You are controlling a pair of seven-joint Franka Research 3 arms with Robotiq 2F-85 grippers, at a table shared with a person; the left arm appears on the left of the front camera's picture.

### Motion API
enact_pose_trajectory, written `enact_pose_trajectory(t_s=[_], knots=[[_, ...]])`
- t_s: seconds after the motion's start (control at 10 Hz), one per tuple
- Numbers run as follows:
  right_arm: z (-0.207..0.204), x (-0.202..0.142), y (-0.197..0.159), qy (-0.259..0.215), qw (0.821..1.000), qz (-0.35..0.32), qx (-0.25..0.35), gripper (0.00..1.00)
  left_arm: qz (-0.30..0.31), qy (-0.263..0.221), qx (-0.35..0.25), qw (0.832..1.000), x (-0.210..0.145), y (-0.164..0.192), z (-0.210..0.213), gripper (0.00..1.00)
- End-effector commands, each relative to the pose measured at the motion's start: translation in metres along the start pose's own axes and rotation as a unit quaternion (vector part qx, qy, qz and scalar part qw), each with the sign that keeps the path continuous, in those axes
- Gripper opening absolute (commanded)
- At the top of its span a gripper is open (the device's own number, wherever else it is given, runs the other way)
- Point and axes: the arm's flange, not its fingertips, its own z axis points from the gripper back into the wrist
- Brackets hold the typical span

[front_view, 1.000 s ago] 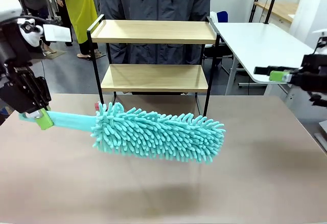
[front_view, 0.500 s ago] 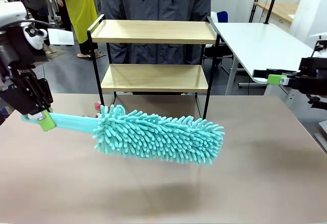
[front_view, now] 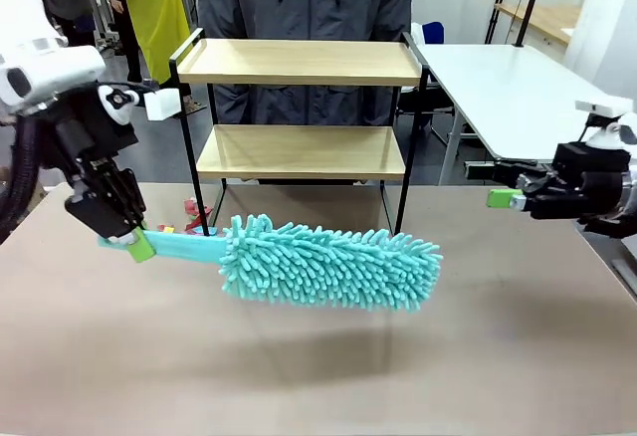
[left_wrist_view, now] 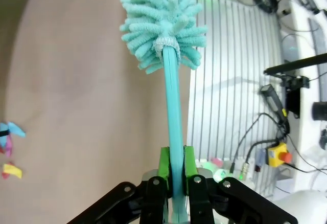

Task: Clean the shelf.
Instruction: Hand the Duster back to the human.

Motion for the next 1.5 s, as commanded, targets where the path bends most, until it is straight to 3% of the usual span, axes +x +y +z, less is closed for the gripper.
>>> enact_pose_trajectory(t_s=[0.0, 0.5, 0.7, 0.9, 1.4], knots=[[-0.027, -0.035, 0.025, 0.0, 1.0, 0.018, -0.004, 1.0, -0.024, -0.04, 0.002, 0.999, -0.005, 0.002, -0.015, 0.13], [-0.039, -0.057, 0.025, -0.006, 1.0, 0.02, -0.013, 1.0, -0.058, -0.08, 0.004, 0.995, -0.007, 0.011, -0.008, 0.13], [-0.039, -0.057, 0.026, -0.009, 1.0, 0.015, -0.007, 1.0, -0.041, -0.091, 0.014, 0.995, -0.007, 0.013, -0.008, 0.13], [-0.03, -0.057, 0.027, -0.009, 1.0, 0.002, 0.007, 1.0, -0.039, -0.064, 0.009, 0.997, -0.005, 0.011, -0.006, 0.13], [-0.018, -0.062, 0.04, 0.007, 0.997, -0.026, 0.066, 1.0, -0.039, -0.064, 0.009, 0.997, -0.005, 0.011, -0.006, 0.13]])
